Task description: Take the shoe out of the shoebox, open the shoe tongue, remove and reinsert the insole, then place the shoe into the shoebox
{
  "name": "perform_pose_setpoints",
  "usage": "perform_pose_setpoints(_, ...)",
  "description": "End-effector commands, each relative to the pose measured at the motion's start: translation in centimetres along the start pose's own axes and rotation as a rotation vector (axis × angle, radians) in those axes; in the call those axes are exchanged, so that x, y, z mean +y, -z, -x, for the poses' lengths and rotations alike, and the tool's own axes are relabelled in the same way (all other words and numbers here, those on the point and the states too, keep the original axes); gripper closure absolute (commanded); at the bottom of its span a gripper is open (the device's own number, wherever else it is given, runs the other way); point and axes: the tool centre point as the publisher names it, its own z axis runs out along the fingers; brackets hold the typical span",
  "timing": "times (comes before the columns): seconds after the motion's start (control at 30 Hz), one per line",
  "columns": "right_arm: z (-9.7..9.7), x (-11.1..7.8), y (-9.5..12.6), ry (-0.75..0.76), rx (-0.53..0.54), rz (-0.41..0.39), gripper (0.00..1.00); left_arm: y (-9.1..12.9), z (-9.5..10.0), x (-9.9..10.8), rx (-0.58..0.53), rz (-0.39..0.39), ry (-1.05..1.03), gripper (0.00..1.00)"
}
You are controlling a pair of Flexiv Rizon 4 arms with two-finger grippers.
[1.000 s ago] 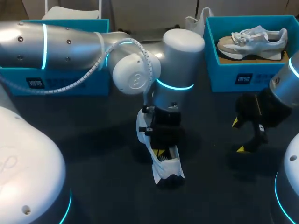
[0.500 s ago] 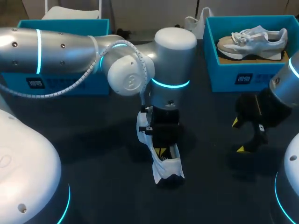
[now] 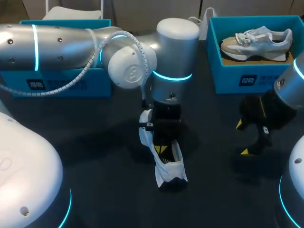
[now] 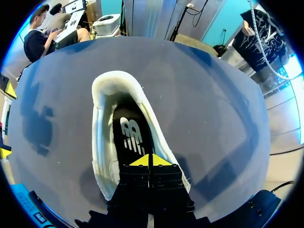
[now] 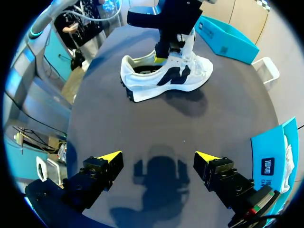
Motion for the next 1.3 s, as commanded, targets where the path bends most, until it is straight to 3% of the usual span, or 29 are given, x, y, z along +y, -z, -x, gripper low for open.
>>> perform_pose_setpoints(0.03,-0.1,0.0,-0.1,0.0,-0.003,-0.002,0.0,0.0,-0.1,0.0,-0.001,0.001,-0.001,1.0)
perform_pose_setpoints(0.3,-0.1,0.0,-0.1,0.0,-0.003,-0.002,0.0,-0.2,0.0,0.0,0.004,0.002,-0.002,1.0)
perform_pose_setpoints(0.53,-0.1,0.0,-0.1,0.0,-0.003,-0.002,0.0,-0.9,-0.2,-0.1,0.009,0.048,0.049,1.0)
perform_pose_setpoints(0.8,-0.1,0.0,-0.1,0.0,-0.003,-0.002,0.0,-3.3,-0.6,0.3,0.038,0.057,0.103,1.0)
perform_pose_setpoints(1.03,-0.1,0.0,-0.1,0.0,-0.003,-0.002,0.0,-5.2,0.2,1.2,-0.071,0.035,0.133,1.0)
perform_pose_setpoints(1.17,-0.1,0.0,-0.1,0.0,-0.003,-0.002,0.0,-5.4,0.5,1.4,-0.094,0.021,0.138,1.0)
perform_pose_setpoints(1.3,-0.1,0.0,-0.1,0.0,-0.003,-0.002,0.0,-4.2,0.1,0.9,-0.075,0.041,0.118,1.0)
